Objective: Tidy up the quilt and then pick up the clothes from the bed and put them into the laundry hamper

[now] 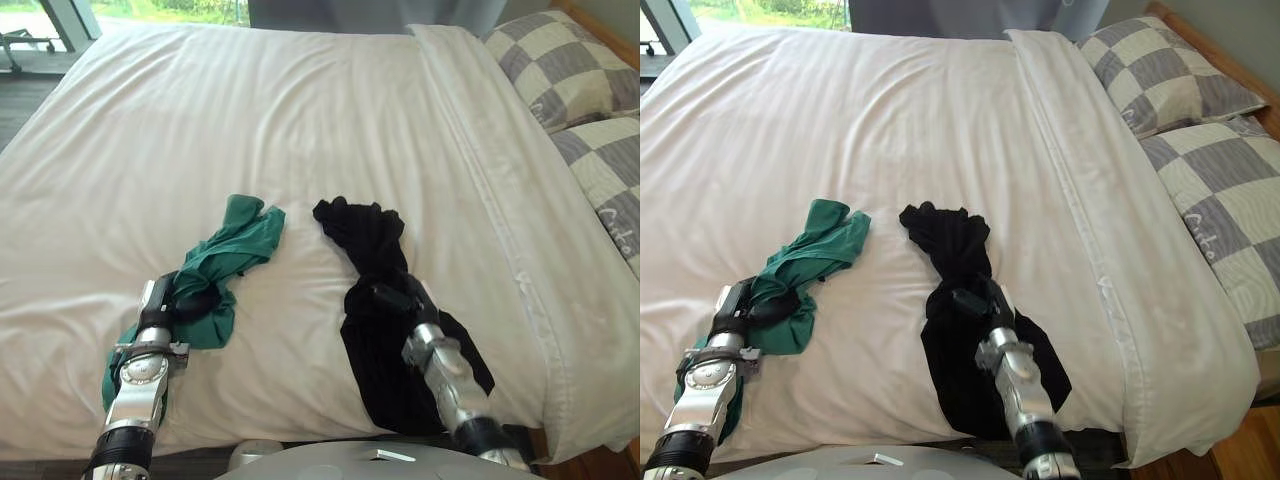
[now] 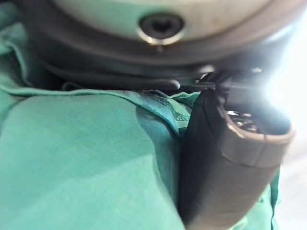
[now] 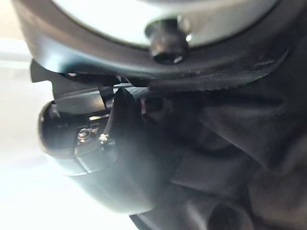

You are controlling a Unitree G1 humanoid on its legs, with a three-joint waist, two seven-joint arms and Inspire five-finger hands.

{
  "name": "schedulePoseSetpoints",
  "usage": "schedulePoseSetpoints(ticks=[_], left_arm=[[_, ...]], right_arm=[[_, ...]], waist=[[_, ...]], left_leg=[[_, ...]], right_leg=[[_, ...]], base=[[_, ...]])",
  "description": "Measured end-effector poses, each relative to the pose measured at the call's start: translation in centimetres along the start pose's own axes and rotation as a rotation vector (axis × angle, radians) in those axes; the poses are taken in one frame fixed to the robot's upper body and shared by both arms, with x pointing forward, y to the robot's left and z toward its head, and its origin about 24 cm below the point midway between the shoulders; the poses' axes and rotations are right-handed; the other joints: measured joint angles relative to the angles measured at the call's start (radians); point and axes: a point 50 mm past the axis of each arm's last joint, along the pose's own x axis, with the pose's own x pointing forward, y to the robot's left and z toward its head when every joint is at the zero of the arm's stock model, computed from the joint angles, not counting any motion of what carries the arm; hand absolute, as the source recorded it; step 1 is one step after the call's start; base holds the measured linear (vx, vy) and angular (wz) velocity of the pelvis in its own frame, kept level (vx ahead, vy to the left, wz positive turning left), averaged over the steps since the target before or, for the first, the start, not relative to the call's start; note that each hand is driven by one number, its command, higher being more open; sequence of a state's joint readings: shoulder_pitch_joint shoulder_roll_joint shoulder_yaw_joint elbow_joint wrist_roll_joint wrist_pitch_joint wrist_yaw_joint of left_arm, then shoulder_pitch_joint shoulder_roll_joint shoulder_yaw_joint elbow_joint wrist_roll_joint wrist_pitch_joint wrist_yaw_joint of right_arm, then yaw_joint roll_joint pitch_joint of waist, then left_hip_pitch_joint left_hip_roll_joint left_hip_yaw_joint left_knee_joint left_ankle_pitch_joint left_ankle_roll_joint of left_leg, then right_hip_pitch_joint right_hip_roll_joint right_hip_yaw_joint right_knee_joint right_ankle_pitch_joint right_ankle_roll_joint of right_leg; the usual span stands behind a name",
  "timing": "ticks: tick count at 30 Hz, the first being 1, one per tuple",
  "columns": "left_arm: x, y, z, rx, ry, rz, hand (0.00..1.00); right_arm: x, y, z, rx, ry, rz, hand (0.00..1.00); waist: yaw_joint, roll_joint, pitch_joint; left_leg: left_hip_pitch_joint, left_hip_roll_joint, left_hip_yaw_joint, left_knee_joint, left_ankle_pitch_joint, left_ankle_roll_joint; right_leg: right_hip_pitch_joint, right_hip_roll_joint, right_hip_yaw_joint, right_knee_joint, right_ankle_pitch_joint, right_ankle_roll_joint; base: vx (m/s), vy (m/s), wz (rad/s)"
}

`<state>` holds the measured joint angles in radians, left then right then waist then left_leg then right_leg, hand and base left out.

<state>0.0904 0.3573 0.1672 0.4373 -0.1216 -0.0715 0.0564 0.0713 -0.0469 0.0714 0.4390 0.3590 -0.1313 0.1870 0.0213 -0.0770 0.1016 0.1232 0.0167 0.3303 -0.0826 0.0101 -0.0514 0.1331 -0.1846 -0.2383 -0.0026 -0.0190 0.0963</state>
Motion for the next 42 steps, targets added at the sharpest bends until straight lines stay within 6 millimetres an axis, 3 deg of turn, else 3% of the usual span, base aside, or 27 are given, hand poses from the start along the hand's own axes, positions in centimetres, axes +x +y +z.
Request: schedulePoseSetpoints(ticks=[2, 6, 9, 11, 12, 14, 15, 16, 17, 20, 21, 22, 25, 26, 27, 28, 29, 30, 31, 32, 33, 34, 36, 38, 40, 42], left_arm=[[-0.8, 0.3, -1.0, -0.145, 0.013, 0.033, 0.00], [-2.2, -0.6, -2.4, -0.370, 0.012, 0.096, 0.00], [-3.3, -3.9, -3.0, -0.500, 0.028, 0.098, 0.00], [-3.8, -6.5, -2.8, -0.549, 0.051, 0.082, 0.00], [-4.4, -8.4, -2.4, -0.584, 0.065, 0.059, 0.00], [-5.7, -10.8, -2.4, -0.632, 0.091, -0.020, 0.00], [-6.6, -11.9, -2.8, -0.658, 0.112, -0.077, 0.00], [-7.8, -12.3, -3.7, -0.694, 0.155, -0.103, 0.00], [-8.4, -12.2, -4.5, -0.723, 0.192, -0.103, 0.00], [-10.8, -10.4, -8.9, -0.764, 0.366, -0.098, 0.00], [-10.9, -9.9, -9.3, -0.753, 0.379, -0.095, 0.00], [-11.3, -8.8, -10.0, -0.728, 0.397, -0.082, 0.00], [-11.7, -8.4, -10.3, -0.706, 0.394, -0.094, 0.00], [-11.6, -8.8, -10.1, -0.686, 0.381, -0.113, 0.00], [-11.5, -9.3, -9.8, -0.668, 0.374, -0.143, 0.00], [-11.3, -9.8, -9.7, -0.663, 0.369, -0.165, 0.00], [-11.0, -10.9, -9.3, -0.662, 0.367, -0.215, 0.00], [-10.4, -11.7, -9.0, -0.652, 0.365, -0.256, 0.00], [-9.8, -11.9, -8.8, -0.643, 0.357, -0.283, 0.00], [-9.0, -11.3, -7.7, -0.598, 0.282, -0.348, 0.00], [-8.8, -11.6, -7.3, -0.594, 0.266, -0.381, 0.00], [-8.2, -11.3, -7.5, -0.574, 0.277, -0.371, 0.00], [-8.3, -10.8, -7.9, -0.565, 0.288, -0.351, 0.00], [-9.0, -10.3, -8.8, -0.550, 0.321, -0.339, 0.00], [-11.0, -9.4, -10.8, -0.537, 0.405, -0.291, 0.00], [-10.8, -9.3, -10.7, -0.535, 0.401, -0.283, 0.00]], right_arm=[[-1.5, 1.1, -1.4, 0.092, 0.007, 0.116, 0.00], [-2.3, 3.3, -2.1, 0.170, 0.015, 0.289, 0.00], [-2.5, 5.9, -2.9, 0.177, 0.075, 0.429, 0.00], [-3.0, 6.9, -3.7, 0.157, 0.117, 0.476, 0.00], [-3.5, 7.3, -4.3, 0.118, 0.153, 0.489, 0.00], [-4.4, 7.4, -5.3, 0.088, 0.203, 0.468, 0.00], [-5.1, 7.1, -5.6, 0.088, 0.210, 0.413, 0.00], [-5.6, 6.2, -5.8, 0.094, 0.215, 0.346, 0.00], [-5.9, 5.6, -5.9, 0.097, 0.222, 0.307, 0.00], [-7.7, 1.5, -6.2, 0.085, 0.226, 0.097, 0.00], [-8.0, 1.0, -6.2, 0.085, 0.219, 0.073, 0.00], [-8.8, 0.2, -6.3, 0.087, 0.209, 0.018, 0.00], [-10.7, -0.8, -7.0, 0.096, 0.209, -0.092, 0.00], [-10.9, -1.0, -7.0, 0.088, 0.198, -0.113, 0.00], [-10.9, -1.0, -6.9, 0.084, 0.189, -0.124, 0.00], [-10.8, -0.9, -6.9, 0.082, 0.185, -0.126, 0.00], [-10.9, -0.8, -7.1, 0.081, 0.188, -0.125, 0.00], [-10.5, -0.7, -7.1, 0.077, 0.176, -0.122, 0.00], [-9.8, -0.1, -7.0, 0.092, 0.159, -0.104, 0.00], [-9.5, 0.4, -6.5, 0.106, 0.105, -0.081, 0.00], [-9.6, 0.2, -6.4, 0.099, 0.089, -0.076, 0.00], [-9.5, 0.3, -7.0, 0.112, 0.115, -0.081, 0.00], [-9.8, 0.3, -7.6, 0.106, 0.151, -0.052, 0.00], [-9.8, 0.3, -7.7, 0.113, 0.154, -0.042, 0.00], [-10.0, 0.4, -8.0, 0.142, 0.161, -0.025, 0.00], [-9.8, 0.3, -8.0, 0.146, 0.163, -0.013, 0.00]], waist=[[-0.015, 0.004, -0.008], [-0.028, 0.003, -0.018], [-0.027, 0.013, -0.018], [-0.034, 0.023, -0.021], [-0.035, 0.033, -0.019], [-0.038, 0.020, -0.021], [-0.041, -0.006, -0.013], [-0.038, 0.037, 0.001], [-0.039, 0.047, 0.010], [-0.039, 0.069, 0.007], [-0.037, 0.067, 0.009], [-0.026, 0.051, 0.019], [-0.018, 0.036, 0.033], [-0.005, 0.035, 0.036], [-0.008, 0.043, 0.041], [-0.019, 0.054, 0.048], [-0.049, 0.089, 0.054], [-0.083, 0.111, 0.056], [-0.093, 0.045, 0.052], [-0.066, 0.080, 0.071], [-0.063, 0.108, 0.079], [-0.063, 0.082, 0.078], [-0.058, 0.076, 0.076], [-0.049, 0.073, 0.075], [-0.043, 0.069, 0.054], [-0.033, 0.065, 0.047]], left_leg=[[0.014, 0.008, 0.001, 0.000, 0.000, 0.000], [0.026, 0.007, -0.004, 0.000, 0.000, 0.000], [0.012, -0.003, -0.037, -0.003, 0.015, 0.014], [-0.029, -0.014, -0.095, -0.007, 0.025, 0.018], [-0.053, -0.027, -0.112, -0.008, 0.009, 0.036], [-0.082, -0.032, -0.016, -0.007, -0.051, 0.097], [-0.138, 0.007, 0.124, 0.119, -0.074, 0.137], [-0.197, 0.093, 0.242, 0.259, -0.085, 0.136], [-0.212, 0.117, 0.277, 0.295, -0.078, 0.143], [-0.216, 0.107, 0.370, 0.310, -0.093, 0.164], [-0.216, 0.092, 0.355, 0.296, -0.085, 0.161], [-0.205, 0.025, 0.262, 0.225, -0.049, 0.168], [-0.179, -0.061, 0.113, 0.112, 0.005, 0.188], [-0.178, -0.088, 0.073, 0.083, 0.011, 0.190], [-0.176, -0.107, 0.030, 0.069, 0.020, 0.193], [-0.168, -0.117, -0.004, 0.059, 0.027, 0.196], [-0.146, -0.129, -0.104, 0.018, 0.048, 0.178], [-0.134, -0.132, -0.166, -0.003, -0.032, 0.039], [-0.163, -0.147, -0.111, 0.120, -0.164, 0.044], [-0.249, -0.031, -0.123, 0.410, -0.233, 0.221], [-0.252, 0.014, -0.122, 0.438, -0.218, 0.152], [-0.225, -0.045, -0.195, 0.409, -0.198, 0.137], [-0.167, -0.109, -0.293, 0.273, -0.128, 0.146], [-0.136, -0.133, -0.332, 0.233, -0.109, 0.154], [-0.105, -0.156, -0.365, 0.198, -0.096, 0.162], [-0.103, -0.164, -0.370, 0.196, -0.096, 0.160]], right_leg=[[0.013, 0.002, 0.000, -0.005, 0.003, 0.005], [0.026, 0.002, -0.003, -0.019, 0.008, 0.011], [0.028, -0.005, -0.037, -0.027, -0.002, 0.011], [0.023, -0.022, -0.092, 0.000, -0.028, 0.029], [0.029, -0.027, -0.155, 0.018, -0.041, 0.044], [0.075, -0.052, -0.298, -0.025, -0.032, 0.060], [0.097, -0.082, -0.406, -0.029, -0.035, 0.066], [0.116, -0.079, -0.511, 0.025, -0.056, 0.071], [0.133, -0.076, -0.553, 0.053, -0.062, 0.083], [0.169, -0.164, -0.709, 0.257, -0.071, 0.090], [0.169, -0.186, -0.729, 0.306, -0.069, 0.088], [0.185, -0.240, -0.765, 0.413, -0.045, 0.059], [0.202, -0.293, -0.794, 0.549, 0.049, -0.001], [0.180, -0.303, -0.768, 0.614, -0.024, -0.068], [0.151, -0.281, -0.704, 0.660, -0.083, -0.106], [0.130, -0.244, -0.641, 0.668, -0.117, -0.104], [0.091, -0.116, -0.496, 0.642, -0.186, -0.104], [0.036, 0.009, -0.351, 0.579, -0.223, -0.136], [-0.028, 0.020, -0.250, 0.548, -0.241, -0.112], [-0.069, 0.036, -0.165, 0.532, -0.290, -0.016], [-0.068, 0.068, -0.138, 0.491, -0.309, -0.005], [-0.072, 0.072, -0.026, 0.416, -0.316, -0.023], [-0.119, 0.103, 0.103, 0.327, -0.301, -0.016], [-0.134, 0.099, 0.131, 0.292, -0.263, -0.038], [-0.130, 0.091, 0.130, 0.232, -0.173, -0.047], [-0.115, 0.091, 0.126, 0.193, -0.133, -0.044]], base=[[-0.07, -0.062, -0.10], [-0.12, -0.006, -0.04], [-0.17, 0.009, 0.23], [-0.17, 0.012, 0.90], [-0.14, 0.039, 1.60], [-0.07, 0.050, 2.10], [-0.02, 0.058, 2.54], [-0.01, 0.042, 2.50], [0.03, 0.042, 2.36], [0.15, 0.099, 2.27], [0.20, 0.159, 2.05], [0.19, 0.148, 1.76], [0.22, 0.075, 1.63], [0.15, 0.017, 1.27], [0.10, 0.021, 0.96], [0.05, 0.029, 1.49], [0.03, 0.021, 2.15], [0.02, 0.019, 2.42], [0.10, -0.121, 2.02], [0.10, -0.121, 1.35], [0.14, -0.123, 1.32], [0.12, -0.010, 1.62], [0.15, -0.026, 1.70], [0.18, -0.076, 0.90], [0.23, -0.111, 0.58], [0.15, -0.092, 0.28]])
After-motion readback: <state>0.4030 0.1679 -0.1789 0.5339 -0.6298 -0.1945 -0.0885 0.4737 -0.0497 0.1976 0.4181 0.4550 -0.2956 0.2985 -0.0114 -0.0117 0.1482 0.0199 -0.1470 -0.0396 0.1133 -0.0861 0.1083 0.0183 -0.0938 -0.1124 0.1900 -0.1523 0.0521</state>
